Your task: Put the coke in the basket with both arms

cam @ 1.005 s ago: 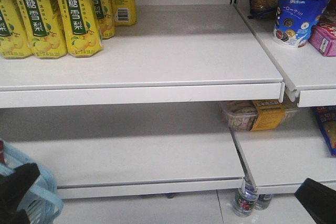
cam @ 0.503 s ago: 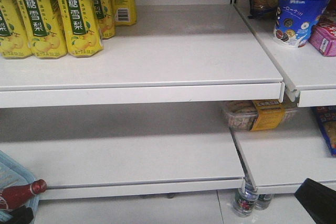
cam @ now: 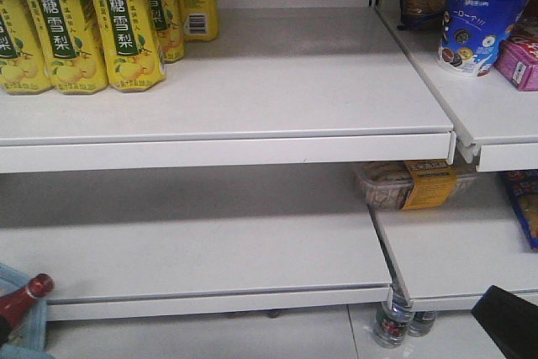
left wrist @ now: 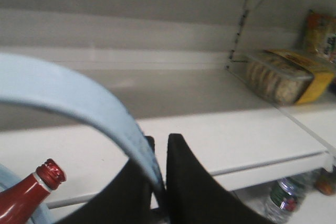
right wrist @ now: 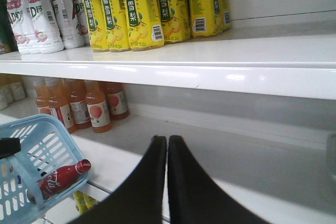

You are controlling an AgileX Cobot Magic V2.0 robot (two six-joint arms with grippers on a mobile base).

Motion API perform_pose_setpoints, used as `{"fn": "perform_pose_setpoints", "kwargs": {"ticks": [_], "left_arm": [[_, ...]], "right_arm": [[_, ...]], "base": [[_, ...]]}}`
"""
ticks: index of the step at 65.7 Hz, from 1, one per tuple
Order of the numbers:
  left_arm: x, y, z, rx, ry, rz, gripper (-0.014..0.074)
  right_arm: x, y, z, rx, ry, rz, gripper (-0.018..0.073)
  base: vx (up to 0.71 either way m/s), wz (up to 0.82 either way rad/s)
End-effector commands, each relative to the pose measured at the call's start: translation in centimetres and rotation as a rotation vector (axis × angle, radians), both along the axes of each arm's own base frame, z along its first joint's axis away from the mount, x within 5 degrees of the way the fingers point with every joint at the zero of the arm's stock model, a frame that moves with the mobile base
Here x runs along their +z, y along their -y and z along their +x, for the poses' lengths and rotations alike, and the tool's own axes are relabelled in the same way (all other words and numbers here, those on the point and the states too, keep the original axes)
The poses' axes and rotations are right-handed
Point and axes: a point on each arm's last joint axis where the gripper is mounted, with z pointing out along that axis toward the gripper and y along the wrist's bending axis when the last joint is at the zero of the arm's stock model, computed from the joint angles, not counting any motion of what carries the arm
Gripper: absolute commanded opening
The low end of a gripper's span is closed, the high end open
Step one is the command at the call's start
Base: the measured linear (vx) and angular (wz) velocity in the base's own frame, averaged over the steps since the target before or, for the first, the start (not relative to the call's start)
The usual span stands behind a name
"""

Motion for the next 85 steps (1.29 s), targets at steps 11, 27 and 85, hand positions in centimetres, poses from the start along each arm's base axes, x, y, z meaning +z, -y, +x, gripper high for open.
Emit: {"fn": "perform_pose_setpoints", "kwargs": {"ticks": [11,27,85], "left_arm": [[2.7,-1.3,-0.5,0.200,0.269,0.037,-0.0006],[2.7,-2.1,-0.5,0.337,0.271,0.055,-0.0006],[4.1,-2.1,-0.7,0.348,0.417,0.036,-0.0006]], "right_arm": [[0.8,0.2,0.2,-0.027,0.024,-0.005,-0.0005],[0.8,0.2,0.2,-0.027,0.024,-0.005,-0.0005],[0.8,0.2,0.2,-0.027,0.024,-0.005,-0.0005]], "base": [[0.00,0.00],[0.00,0.00],[0.00,0.00]]}}
